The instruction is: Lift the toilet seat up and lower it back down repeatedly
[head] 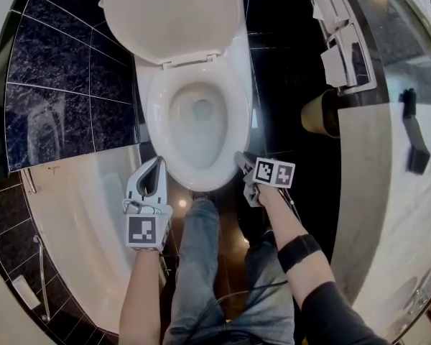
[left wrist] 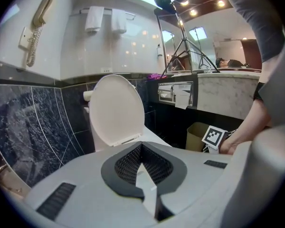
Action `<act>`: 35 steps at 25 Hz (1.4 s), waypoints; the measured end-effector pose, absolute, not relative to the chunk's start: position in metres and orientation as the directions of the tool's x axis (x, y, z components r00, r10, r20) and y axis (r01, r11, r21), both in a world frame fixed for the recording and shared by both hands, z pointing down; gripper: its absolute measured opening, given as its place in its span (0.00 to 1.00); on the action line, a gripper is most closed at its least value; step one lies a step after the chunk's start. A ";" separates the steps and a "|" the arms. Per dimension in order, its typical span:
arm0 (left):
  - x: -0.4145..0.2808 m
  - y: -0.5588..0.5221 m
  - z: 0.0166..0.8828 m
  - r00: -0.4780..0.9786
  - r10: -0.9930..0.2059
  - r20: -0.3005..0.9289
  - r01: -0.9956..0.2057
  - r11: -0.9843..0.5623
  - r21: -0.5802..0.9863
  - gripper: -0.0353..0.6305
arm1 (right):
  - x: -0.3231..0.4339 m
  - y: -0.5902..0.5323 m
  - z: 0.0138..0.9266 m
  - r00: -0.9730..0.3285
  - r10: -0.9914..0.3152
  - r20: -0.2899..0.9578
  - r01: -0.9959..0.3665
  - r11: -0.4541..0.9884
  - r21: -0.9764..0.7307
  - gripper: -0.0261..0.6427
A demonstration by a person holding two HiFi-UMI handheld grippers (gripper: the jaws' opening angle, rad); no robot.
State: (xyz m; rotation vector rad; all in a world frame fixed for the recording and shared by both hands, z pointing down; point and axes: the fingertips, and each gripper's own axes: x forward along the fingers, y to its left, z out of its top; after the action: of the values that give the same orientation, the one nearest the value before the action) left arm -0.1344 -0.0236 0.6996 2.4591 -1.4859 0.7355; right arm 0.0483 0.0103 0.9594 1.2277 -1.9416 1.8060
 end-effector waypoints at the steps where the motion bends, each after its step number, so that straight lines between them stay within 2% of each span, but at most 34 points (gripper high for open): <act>1: -0.137 -0.023 0.701 0.380 -0.780 0.496 -0.869 -0.486 -0.098 0.05 | 0.048 0.010 0.960 -0.623 -0.421 0.659 -0.684 -0.114 -0.720 0.24; 13: -0.134 -0.016 0.708 0.389 -0.763 0.516 -0.872 -0.485 -0.061 0.05 | 0.051 0.011 0.945 -0.615 -0.419 0.668 -0.687 -0.133 -0.715 0.16; 19: -0.132 -0.008 0.699 0.406 -0.753 0.518 -0.861 -0.505 -0.059 0.05 | 0.050 0.008 0.913 -0.634 -0.434 0.640 -0.670 -0.104 -0.735 0.13; 23: -0.134 0.000 0.684 0.377 -0.762 0.527 -0.893 -0.450 -0.012 0.05 | 0.050 0.003 0.879 -0.649 -0.446 0.617 -0.655 -0.085 -0.751 0.12; 27: -0.149 0.024 0.683 0.367 -0.734 0.572 -0.886 -0.463 -0.026 0.05 | 0.049 -0.009 0.837 -0.661 -0.458 0.594 -0.642 -0.065 -0.764 0.11; 32: -0.179 0.063 0.704 0.269 -0.709 0.652 -0.947 -0.320 0.042 0.05 | 0.050 -0.030 0.786 -0.668 -0.465 0.581 -0.647 -0.021 -0.762 0.10; 35: -0.170 0.076 0.727 0.272 -0.661 0.699 -0.952 -0.292 0.094 0.05 | 0.051 -0.042 0.764 -0.668 -0.474 0.574 -0.648 -0.009 -0.761 0.09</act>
State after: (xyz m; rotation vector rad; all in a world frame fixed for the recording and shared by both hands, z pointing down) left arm -0.1702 0.0756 0.7265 2.0419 -1.4484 0.7554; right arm 0.0508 -0.0416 0.7643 1.2031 -2.1005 1.7600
